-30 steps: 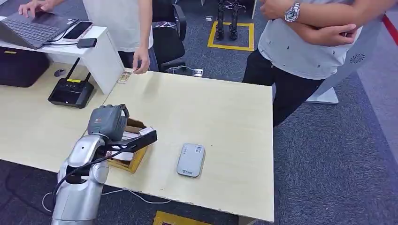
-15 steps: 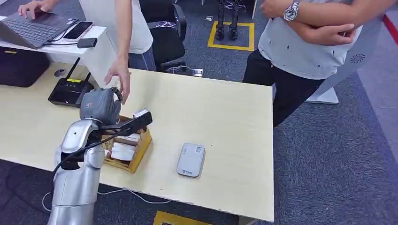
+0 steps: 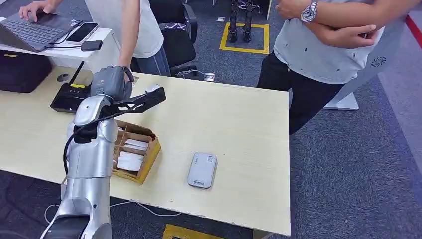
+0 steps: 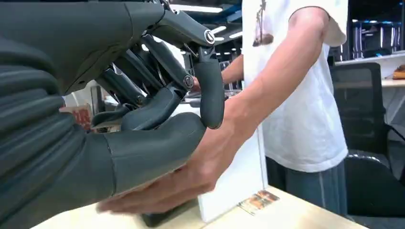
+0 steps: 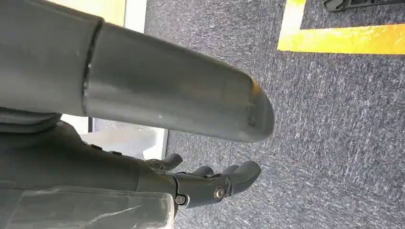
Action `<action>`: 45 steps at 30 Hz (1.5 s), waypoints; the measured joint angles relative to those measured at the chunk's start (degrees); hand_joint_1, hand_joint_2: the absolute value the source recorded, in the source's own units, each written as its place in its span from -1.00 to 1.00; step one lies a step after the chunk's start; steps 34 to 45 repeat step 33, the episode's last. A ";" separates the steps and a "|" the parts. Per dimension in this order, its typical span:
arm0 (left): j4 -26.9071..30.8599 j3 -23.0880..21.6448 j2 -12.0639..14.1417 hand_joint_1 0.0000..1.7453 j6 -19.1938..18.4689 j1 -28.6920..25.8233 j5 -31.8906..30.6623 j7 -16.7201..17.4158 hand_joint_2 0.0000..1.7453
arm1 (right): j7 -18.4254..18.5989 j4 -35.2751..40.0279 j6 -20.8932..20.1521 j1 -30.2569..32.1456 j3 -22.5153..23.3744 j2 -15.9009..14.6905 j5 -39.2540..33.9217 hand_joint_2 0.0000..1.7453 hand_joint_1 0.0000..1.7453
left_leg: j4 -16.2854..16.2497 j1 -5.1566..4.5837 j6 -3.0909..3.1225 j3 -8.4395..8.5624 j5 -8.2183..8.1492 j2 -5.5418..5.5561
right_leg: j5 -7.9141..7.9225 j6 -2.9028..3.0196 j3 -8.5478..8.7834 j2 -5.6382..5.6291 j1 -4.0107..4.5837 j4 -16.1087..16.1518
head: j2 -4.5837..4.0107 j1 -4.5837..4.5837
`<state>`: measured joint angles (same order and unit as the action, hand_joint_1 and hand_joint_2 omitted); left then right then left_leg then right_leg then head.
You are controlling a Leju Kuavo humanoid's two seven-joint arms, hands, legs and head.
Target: Pass the card to the sensor for recognition and then transmit it.
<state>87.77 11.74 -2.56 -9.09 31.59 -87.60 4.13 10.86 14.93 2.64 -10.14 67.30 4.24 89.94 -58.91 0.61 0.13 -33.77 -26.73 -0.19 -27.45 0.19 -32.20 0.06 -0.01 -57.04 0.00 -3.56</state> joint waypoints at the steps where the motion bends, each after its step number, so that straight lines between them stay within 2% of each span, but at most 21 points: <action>1: -0.48 -0.02 -0.26 1.00 0.02 0.33 -0.02 0.00 1.00 | 0.00 -0.02 0.00 -0.04 -0.02 0.00 0.00 -1.00 -1.00 | 0.00 0.00 0.00 0.00 0.00 0.00 | 0.00 0.00 0.00 0.00 0.00 0.00 | 0.00 0.00; 6: -2.01 -0.02 -1.49 1.00 0.33 1.52 0.11 -0.48 1.00 | -0.04 -0.02 0.00 -0.19 -0.02 0.00 0.00 -1.00 -1.00 | 0.00 0.00 0.00 0.00 0.00 -0.01 | 0.00 0.00 -0.03 -0.01 0.00 0.00 | 0.00 -0.02; 7: -2.27 -0.02 -1.84 -1.00 0.48 1.67 0.37 -0.79 1.00 | -0.04 -0.02 0.02 -0.21 -0.02 0.00 0.00 -1.00 -1.00 | 0.00 0.00 0.00 0.00 0.00 -0.01 | 0.00 0.00 -0.02 -0.01 0.00 0.00 | 0.00 0.00; 8: -2.47 -0.02 -2.12 -1.00 0.76 1.78 0.76 -1.07 1.00 | -0.09 -0.02 0.02 -0.22 -0.02 0.00 0.00 -1.00 -1.00 | 0.00 0.00 0.00 0.00 0.00 -0.01 | 0.00 0.00 -0.02 -0.01 0.00 0.00 | 0.00 0.00; 9: -2.56 -0.02 -2.51 -1.00 1.25 1.81 1.01 -1.22 -1.00 | -0.13 -0.04 0.02 -0.22 -0.02 0.00 0.00 -1.00 -1.00 | 0.00 0.00 0.00 0.00 0.00 -0.01 | 0.00 0.00 -0.02 -0.01 0.00 0.00 | 0.00 0.00; 14: -2.55 -0.04 -4.37 -1.00 2.47 1.80 1.40 -1.31 -1.00 | -0.26 -0.04 0.13 -0.21 -0.02 0.00 0.00 -1.00 -1.00 | 0.00 0.00 0.00 0.00 0.00 -0.01 | 0.00 0.01 -0.02 -0.01 0.00 0.00 | 0.00 0.00; 17: -1.94 -0.18 -5.55 -1.00 3.00 1.25 3.65 -2.60 -1.00 | -0.72 -0.07 0.37 -0.16 0.13 0.00 -0.42 -1.00 -1.00 | 0.00 0.00 0.00 0.00 0.00 -0.01 | 0.00 0.01 -0.02 -0.01 0.00 0.00 | 0.00 0.00; 25: 4.97 -3.89 -9.66 -1.00 5.84 -6.43 10.56 -5.53 -1.00 | -1.57 -0.07 1.53 0.85 1.55 0.00 -1.88 -1.00 -1.00 | 0.00 -0.02 0.03 -0.01 -0.07 -0.01 | -0.03 -0.01 -0.02 -0.01 -0.02 0.02 | 0.00 0.00; 26: 5.97 -4.51 -10.08 -1.00 6.38 -7.56 11.24 -5.64 1.00 | -1.82 -0.07 1.60 1.02 1.75 0.00 -2.06 -1.00 -1.00 | 0.00 -0.02 0.03 -0.01 -0.07 -0.01 | -0.03 -0.01 -0.02 -0.01 -0.02 0.02 | 0.00 -0.02; 27: 6.93 -5.18 -10.47 -1.00 6.95 -8.62 11.91 -5.84 1.00 | -1.88 -0.07 1.68 1.20 1.97 0.00 -2.32 -1.00 -1.00 | 0.00 -0.02 0.03 -0.01 -0.07 -0.02 | -0.03 -0.01 -0.02 -0.01 -0.02 0.02 | 0.00 0.00; 28: 7.90 -5.77 -10.73 -1.00 7.46 -9.74 12.68 -6.10 -1.00 | -1.90 -0.07 1.79 1.38 2.16 0.00 -2.38 -1.00 -1.00 | 0.01 -0.02 0.03 -0.01 -0.07 -0.02 | -0.03 -0.01 -0.02 -0.01 -0.02 0.02 | 0.00 0.00; 33: 13.03 -7.37 -12.57 -1.00 9.99 -14.75 19.79 -7.02 -1.00 | -1.73 -0.07 2.01 1.95 3.28 0.00 -2.97 -1.00 -1.00 | 0.02 -0.01 0.03 -0.01 -0.07 -0.02 | -0.03 -0.01 -0.02 -0.01 -0.01 0.02 | 0.00 0.00; 45: 13.03 -7.37 -12.57 -1.00 9.99 -14.75 19.79 -7.02 -1.00 | -1.73 -0.07 2.01 1.95 3.28 0.00 -2.97 -1.00 -1.00 | 0.02 -0.01 0.03 -0.01 -0.07 -0.02 | -0.03 -0.01 -0.02 -0.01 -0.01 0.02 | 0.00 0.00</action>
